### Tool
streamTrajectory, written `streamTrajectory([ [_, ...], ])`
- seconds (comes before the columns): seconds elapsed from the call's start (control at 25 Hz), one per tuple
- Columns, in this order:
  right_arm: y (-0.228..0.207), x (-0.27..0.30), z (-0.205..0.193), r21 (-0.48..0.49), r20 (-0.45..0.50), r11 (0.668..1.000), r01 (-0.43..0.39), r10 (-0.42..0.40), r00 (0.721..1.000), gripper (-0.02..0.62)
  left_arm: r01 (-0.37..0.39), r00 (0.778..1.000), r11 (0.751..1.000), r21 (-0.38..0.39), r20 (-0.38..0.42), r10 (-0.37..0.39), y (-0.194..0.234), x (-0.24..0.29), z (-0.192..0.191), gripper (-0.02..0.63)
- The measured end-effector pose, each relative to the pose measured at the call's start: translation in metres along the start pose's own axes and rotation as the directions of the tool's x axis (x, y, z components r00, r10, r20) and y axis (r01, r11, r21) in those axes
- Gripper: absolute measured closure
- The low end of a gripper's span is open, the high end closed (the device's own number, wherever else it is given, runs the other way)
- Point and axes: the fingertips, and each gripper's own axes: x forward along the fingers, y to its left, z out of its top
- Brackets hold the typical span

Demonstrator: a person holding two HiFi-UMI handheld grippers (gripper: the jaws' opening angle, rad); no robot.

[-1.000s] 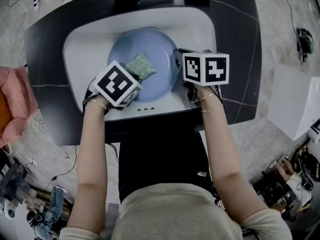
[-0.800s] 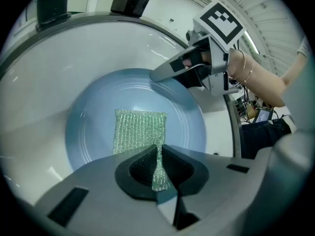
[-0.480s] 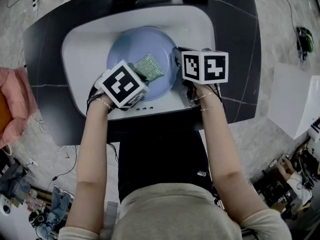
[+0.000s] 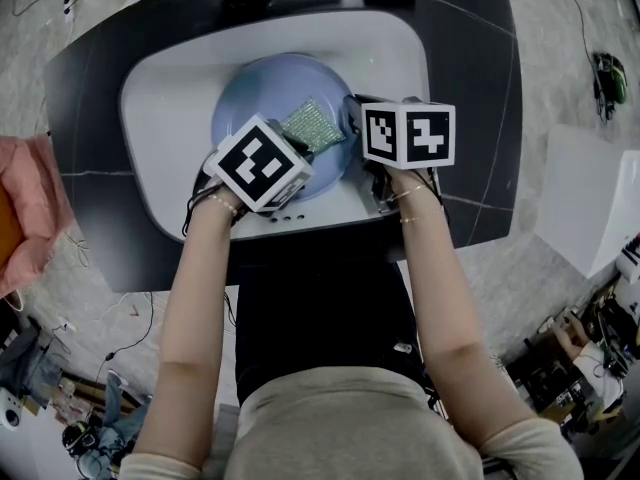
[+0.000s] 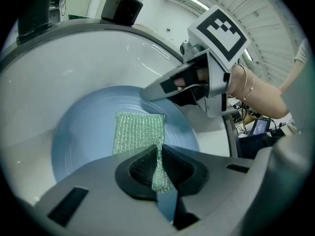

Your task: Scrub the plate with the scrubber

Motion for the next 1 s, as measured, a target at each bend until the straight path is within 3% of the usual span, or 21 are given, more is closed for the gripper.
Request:
streamTrajectory([
  [0.2,0.001,0.0,-0.001,-0.002,-0.008,1.0,0.003,-0.003,1.0,0.571,0.013,0.999,1.0,-0.028,0.041,-0.012,0.002,0.002,0.009,0.56],
  [0.6,-0.001,0.003,-0.003,-0.02,-0.029,1.0,0.014,-0.015,0.999,0.569,-0.043,0.995,0.997,-0.059,0.092,0.049,0.017,0.002,0.019,0.561],
  [1.0,0.003,0.006,-0.005,-0.021,-0.045,1.0,0.019,-0.02,0.999,0.568,-0.201,0.973,0.978,-0.058,0.104,0.206,0.047,-0.007,0.013,0.563],
])
